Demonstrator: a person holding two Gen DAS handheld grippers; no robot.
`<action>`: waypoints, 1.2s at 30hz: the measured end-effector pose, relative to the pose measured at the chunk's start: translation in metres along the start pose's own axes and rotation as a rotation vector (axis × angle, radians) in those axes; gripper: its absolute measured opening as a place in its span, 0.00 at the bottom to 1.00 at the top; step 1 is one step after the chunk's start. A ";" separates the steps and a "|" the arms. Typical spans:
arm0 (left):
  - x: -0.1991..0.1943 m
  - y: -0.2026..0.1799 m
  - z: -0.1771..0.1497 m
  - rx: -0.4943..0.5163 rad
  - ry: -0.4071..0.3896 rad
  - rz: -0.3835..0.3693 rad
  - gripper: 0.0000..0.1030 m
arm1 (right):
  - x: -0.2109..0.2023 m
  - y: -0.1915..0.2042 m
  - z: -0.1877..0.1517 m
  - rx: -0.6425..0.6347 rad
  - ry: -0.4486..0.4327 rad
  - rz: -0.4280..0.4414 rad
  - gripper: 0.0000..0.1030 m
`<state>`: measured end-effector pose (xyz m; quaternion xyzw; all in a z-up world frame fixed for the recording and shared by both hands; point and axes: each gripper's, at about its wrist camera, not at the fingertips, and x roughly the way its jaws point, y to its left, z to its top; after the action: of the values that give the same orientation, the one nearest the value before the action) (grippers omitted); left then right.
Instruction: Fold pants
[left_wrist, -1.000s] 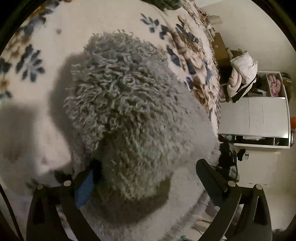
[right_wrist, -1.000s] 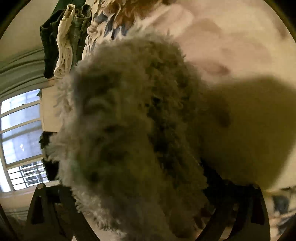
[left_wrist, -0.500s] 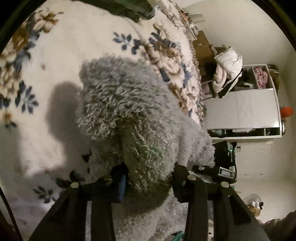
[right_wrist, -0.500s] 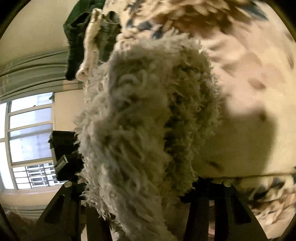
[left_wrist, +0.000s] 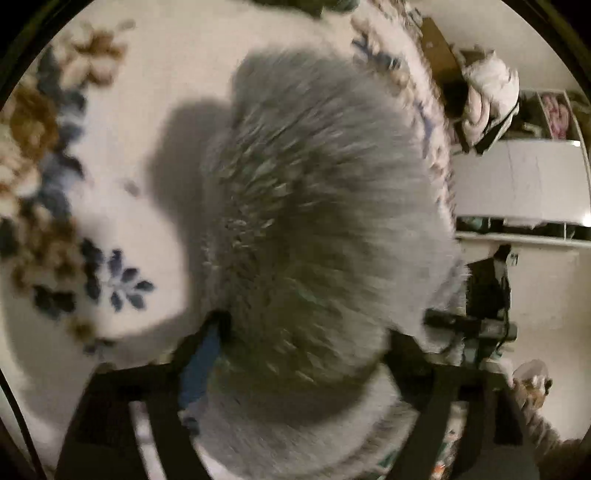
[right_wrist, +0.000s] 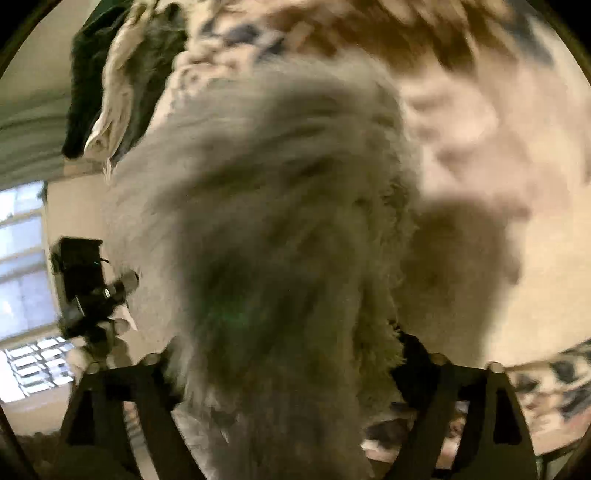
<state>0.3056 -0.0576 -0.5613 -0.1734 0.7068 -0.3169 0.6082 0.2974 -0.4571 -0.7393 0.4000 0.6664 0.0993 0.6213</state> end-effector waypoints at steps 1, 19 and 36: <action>0.012 0.006 0.001 -0.004 0.029 -0.002 1.00 | 0.009 -0.007 0.001 0.018 0.006 0.037 0.91; -0.100 -0.083 0.014 0.106 -0.137 -0.256 0.44 | -0.066 0.074 -0.021 -0.002 -0.191 0.280 0.52; -0.290 -0.098 0.256 0.088 -0.391 -0.192 0.46 | -0.124 0.322 0.218 -0.301 -0.207 0.242 0.53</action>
<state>0.5977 -0.0083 -0.2943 -0.2715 0.5412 -0.3642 0.7077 0.6162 -0.4058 -0.4889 0.3879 0.5238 0.2302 0.7226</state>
